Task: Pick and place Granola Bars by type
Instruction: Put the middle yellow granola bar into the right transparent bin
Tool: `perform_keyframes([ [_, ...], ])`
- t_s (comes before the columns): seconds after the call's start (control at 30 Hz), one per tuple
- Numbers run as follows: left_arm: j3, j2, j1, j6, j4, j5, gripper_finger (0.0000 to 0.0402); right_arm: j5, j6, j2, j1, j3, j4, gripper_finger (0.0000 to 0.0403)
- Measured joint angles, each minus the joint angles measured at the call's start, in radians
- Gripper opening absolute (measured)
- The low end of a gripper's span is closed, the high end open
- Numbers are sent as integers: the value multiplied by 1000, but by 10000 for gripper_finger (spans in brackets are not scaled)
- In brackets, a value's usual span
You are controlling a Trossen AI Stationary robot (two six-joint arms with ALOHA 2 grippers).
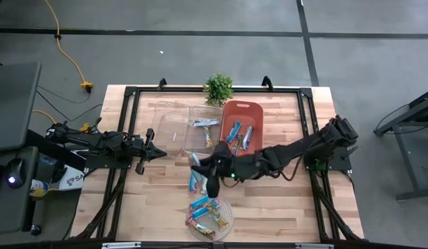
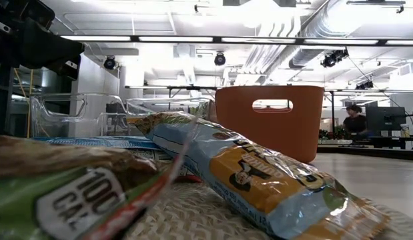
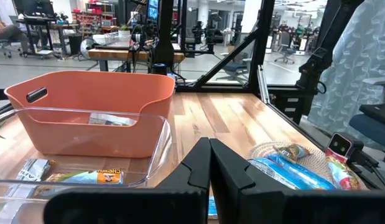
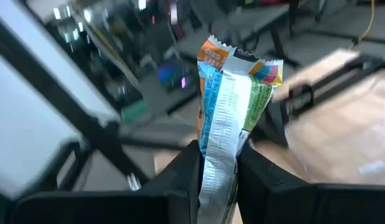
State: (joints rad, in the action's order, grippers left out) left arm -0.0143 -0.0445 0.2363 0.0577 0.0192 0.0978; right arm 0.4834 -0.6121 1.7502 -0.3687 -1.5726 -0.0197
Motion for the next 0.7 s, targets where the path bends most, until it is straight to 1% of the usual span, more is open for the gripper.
perform_keyframes([
  [0.1,0,0,0,0,0,0,1,28,-1,0,37,0,-84,64],
  [0.2,0,0,0,0,0,0,1,41,-39,0,84,0,-146,64],
  [0.4,0,0,0,0,0,0,1,42,-150,0,201,0,-163,64],
  [0.47,0,0,0,0,0,0,1,42,-216,0,248,0,-118,64],
  [0.57,0,0,0,0,0,0,1,30,-345,0,320,0,2,64],
  [0.7,0,0,0,0,0,0,1,-24,-472,0,409,0,194,64],
])
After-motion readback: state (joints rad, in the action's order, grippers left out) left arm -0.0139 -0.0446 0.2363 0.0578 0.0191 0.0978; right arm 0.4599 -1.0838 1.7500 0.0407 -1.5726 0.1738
